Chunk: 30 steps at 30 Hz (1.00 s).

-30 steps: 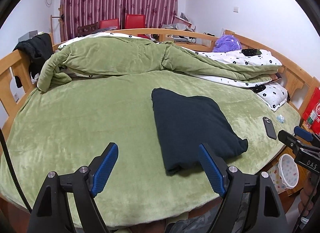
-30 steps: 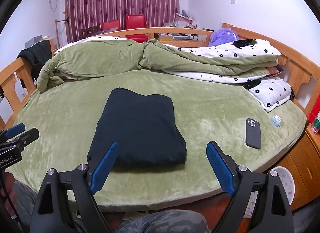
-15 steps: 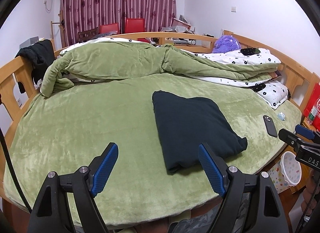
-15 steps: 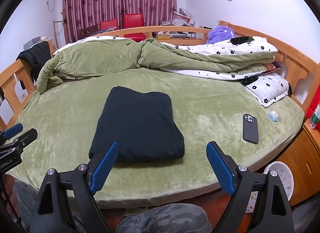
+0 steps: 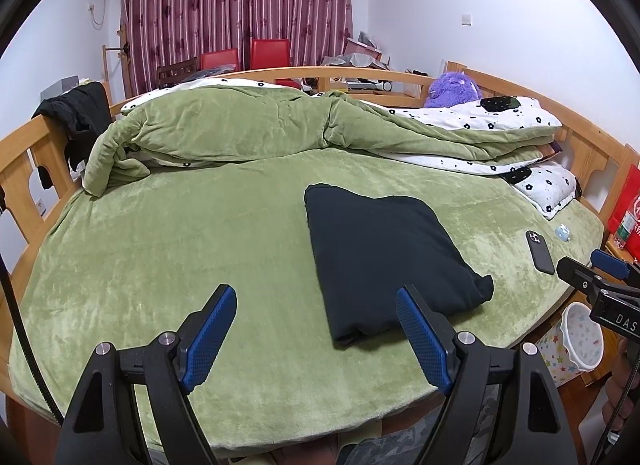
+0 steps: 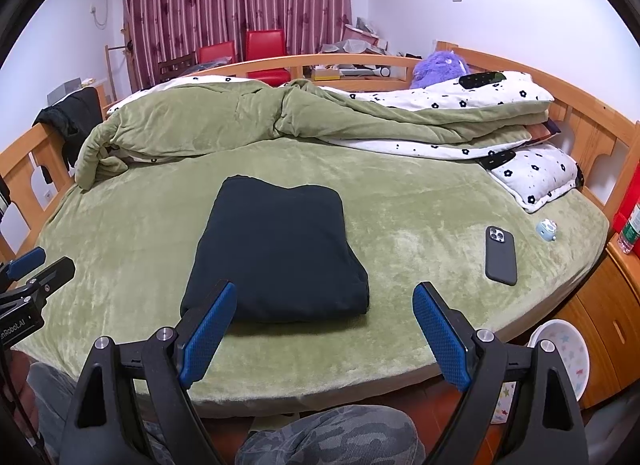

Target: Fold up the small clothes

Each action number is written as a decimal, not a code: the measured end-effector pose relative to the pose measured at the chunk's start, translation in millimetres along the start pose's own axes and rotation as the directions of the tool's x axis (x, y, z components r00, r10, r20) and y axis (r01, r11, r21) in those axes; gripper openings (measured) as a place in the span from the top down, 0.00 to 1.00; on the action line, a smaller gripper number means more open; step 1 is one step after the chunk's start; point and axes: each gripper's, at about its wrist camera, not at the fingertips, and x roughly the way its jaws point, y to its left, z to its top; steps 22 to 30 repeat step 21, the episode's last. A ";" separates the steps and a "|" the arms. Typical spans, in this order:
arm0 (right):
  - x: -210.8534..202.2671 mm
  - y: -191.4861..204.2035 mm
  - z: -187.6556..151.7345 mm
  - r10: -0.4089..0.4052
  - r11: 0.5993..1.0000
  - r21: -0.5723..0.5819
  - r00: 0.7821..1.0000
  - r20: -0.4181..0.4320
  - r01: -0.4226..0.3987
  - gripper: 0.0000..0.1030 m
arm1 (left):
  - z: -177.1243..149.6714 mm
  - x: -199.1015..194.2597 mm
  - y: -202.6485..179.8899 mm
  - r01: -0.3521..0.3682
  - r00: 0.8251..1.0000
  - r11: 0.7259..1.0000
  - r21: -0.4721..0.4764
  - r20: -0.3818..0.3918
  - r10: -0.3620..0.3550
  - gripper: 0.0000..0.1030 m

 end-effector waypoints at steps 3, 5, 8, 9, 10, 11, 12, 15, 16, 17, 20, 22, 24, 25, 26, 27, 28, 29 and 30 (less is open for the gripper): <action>-0.1 0.0 -0.3 0.001 1.000 0.001 1.000 0.000 -0.001 0.14 | 0.0 0.1 -0.2 -0.001 1.000 1.000 -0.001 -0.001 0.001 0.21; -0.6 0.8 -0.5 0.001 1.000 0.001 1.000 0.001 -0.001 0.14 | 0.0 -0.2 -0.3 0.001 1.000 1.000 -0.002 0.001 -0.001 0.21; -0.3 0.0 -0.4 0.001 1.000 0.001 1.000 0.000 -0.001 0.14 | -0.1 -0.1 -0.1 0.000 1.000 1.000 -0.001 0.000 0.000 0.21; -0.2 -0.4 -0.3 0.001 1.000 0.001 1.000 0.000 -0.001 0.14 | -0.2 0.1 0.0 0.000 1.000 1.000 -0.001 0.000 0.000 0.21; -0.2 -0.4 -0.3 0.002 1.000 0.001 1.000 0.000 -0.002 0.14 | -0.2 0.0 0.1 0.000 1.000 1.000 0.000 -0.001 0.000 0.21; -0.3 0.0 -0.5 0.002 1.000 0.002 1.000 -0.001 -0.002 0.14 | -0.2 -0.3 0.3 0.002 1.000 1.000 -0.001 0.000 -0.002 0.21; -0.2 -0.3 -0.3 0.001 1.000 0.002 1.000 -0.001 -0.001 0.14 | -0.1 -0.1 0.0 0.001 1.000 1.000 -0.001 0.001 -0.001 0.21; -0.3 -0.5 -0.3 0.001 1.000 0.002 1.000 0.000 -0.001 0.14 | -0.2 0.0 0.2 0.000 1.000 1.000 0.000 0.001 0.000 0.21; -0.2 -0.6 -0.3 0.000 1.000 0.002 1.000 0.000 0.000 0.14 | -0.2 0.0 0.1 0.000 1.000 1.000 0.000 0.000 0.000 0.21; -0.5 -0.3 -0.5 0.000 1.000 0.002 1.000 -0.001 0.000 0.14 | -0.2 -0.1 0.1 0.000 1.000 1.000 -0.001 0.000 0.000 0.21; -1.3 1.0 -1.2 0.001 1.000 0.002 1.000 0.000 -0.001 0.14 | 0.3 -0.7 0.4 0.002 1.000 1.000 -0.002 0.000 -0.002 0.21; -1.0 0.5 -1.0 0.002 1.000 0.002 1.000 0.000 -0.002 0.14 | 0.3 -0.4 0.3 0.001 1.000 1.000 -0.002 -0.001 -0.001 0.21; -1.0 0.5 -1.0 0.002 1.000 0.002 1.000 0.000 -0.002 0.14 | 0.3 -0.4 0.3 0.001 1.000 1.000 -0.002 -0.001 -0.001 0.21; -1.0 0.5 -1.0 0.002 1.000 0.002 1.000 0.000 -0.002 0.14 | 0.3 -0.4 0.3 0.001 1.000 1.000 -0.002 -0.001 -0.001 0.21; -1.0 0.5 -1.0 0.002 1.000 0.002 1.000 0.000 -0.002 0.14 | 0.3 -0.4 0.3 0.001 1.000 1.000 -0.002 -0.001 -0.001 0.21; -1.0 0.5 -1.0 0.002 1.000 0.002 1.000 0.000 -0.002 0.14 | 0.3 -0.4 0.3 0.001 1.000 1.000 -0.002 -0.001 -0.001 0.21; -1.0 0.5 -1.0 0.002 1.000 0.002 1.000 0.000 -0.002 0.14 | 0.3 -0.4 0.3 0.001 1.000 1.000 -0.002 -0.001 -0.001 0.21; -1.0 0.5 -1.0 0.002 1.000 0.002 1.000 0.000 -0.002 0.14 | 0.3 -0.4 0.3 0.001 1.000 1.000 -0.002 -0.001 -0.001 0.21; -1.0 0.5 -1.0 0.002 1.000 0.002 1.000 0.000 -0.002 0.14 | 0.3 -0.4 0.3 0.001 1.000 1.000 -0.002 -0.001 -0.001 0.21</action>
